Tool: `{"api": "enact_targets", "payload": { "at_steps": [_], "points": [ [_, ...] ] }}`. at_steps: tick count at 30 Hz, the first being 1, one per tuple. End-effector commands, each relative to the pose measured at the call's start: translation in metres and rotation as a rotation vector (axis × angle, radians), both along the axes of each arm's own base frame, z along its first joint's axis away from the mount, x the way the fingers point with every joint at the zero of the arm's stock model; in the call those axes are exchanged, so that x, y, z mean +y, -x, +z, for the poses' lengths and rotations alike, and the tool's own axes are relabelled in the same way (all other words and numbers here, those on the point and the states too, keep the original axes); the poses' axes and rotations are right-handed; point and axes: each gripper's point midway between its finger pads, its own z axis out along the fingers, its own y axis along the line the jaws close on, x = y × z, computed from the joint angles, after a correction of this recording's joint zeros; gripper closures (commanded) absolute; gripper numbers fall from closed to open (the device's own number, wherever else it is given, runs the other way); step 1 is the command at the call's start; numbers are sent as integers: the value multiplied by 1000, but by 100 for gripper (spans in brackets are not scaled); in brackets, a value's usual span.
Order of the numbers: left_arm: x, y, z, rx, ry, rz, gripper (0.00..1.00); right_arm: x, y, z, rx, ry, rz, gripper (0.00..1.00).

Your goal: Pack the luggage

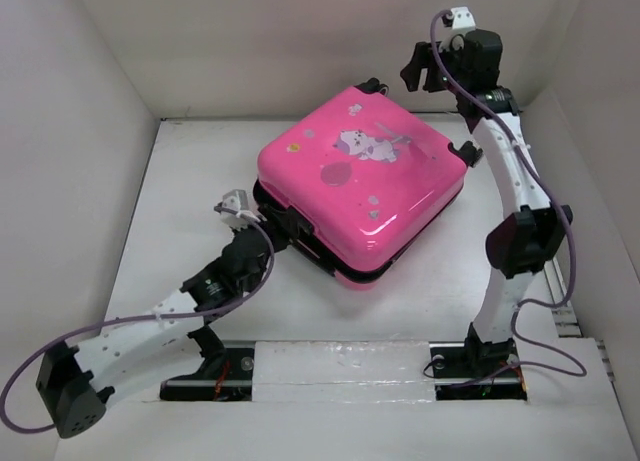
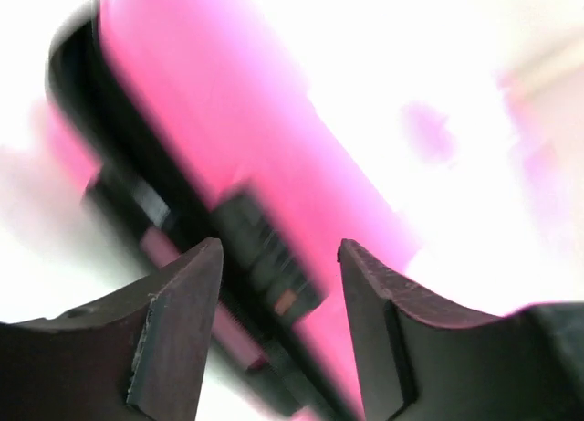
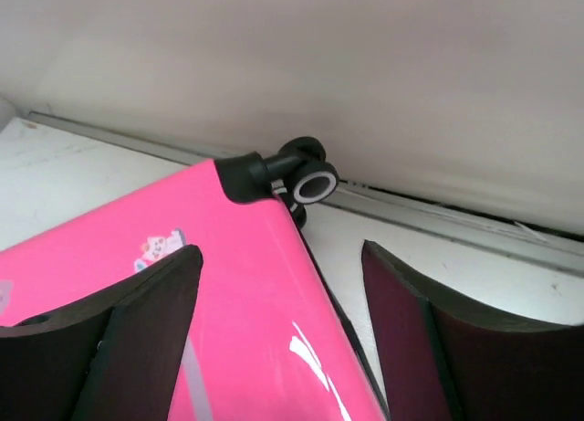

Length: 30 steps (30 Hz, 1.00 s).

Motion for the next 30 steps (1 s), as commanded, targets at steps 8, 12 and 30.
{"api": "enact_targets", "payload": {
  "at_steps": [8, 12, 30],
  "points": [
    [72, -88, 125, -293, 138, 264, 39, -88, 116, -16, -53, -105, -332, 98],
    [104, -162, 105, -209, 246, 214, 42, -118, 160, -63, -2, -162, -473, 100],
    [89, -191, -30, 54, 278, 125, 52, -5, 122, -197, 243, -182, -62, 100]
  ]
}}
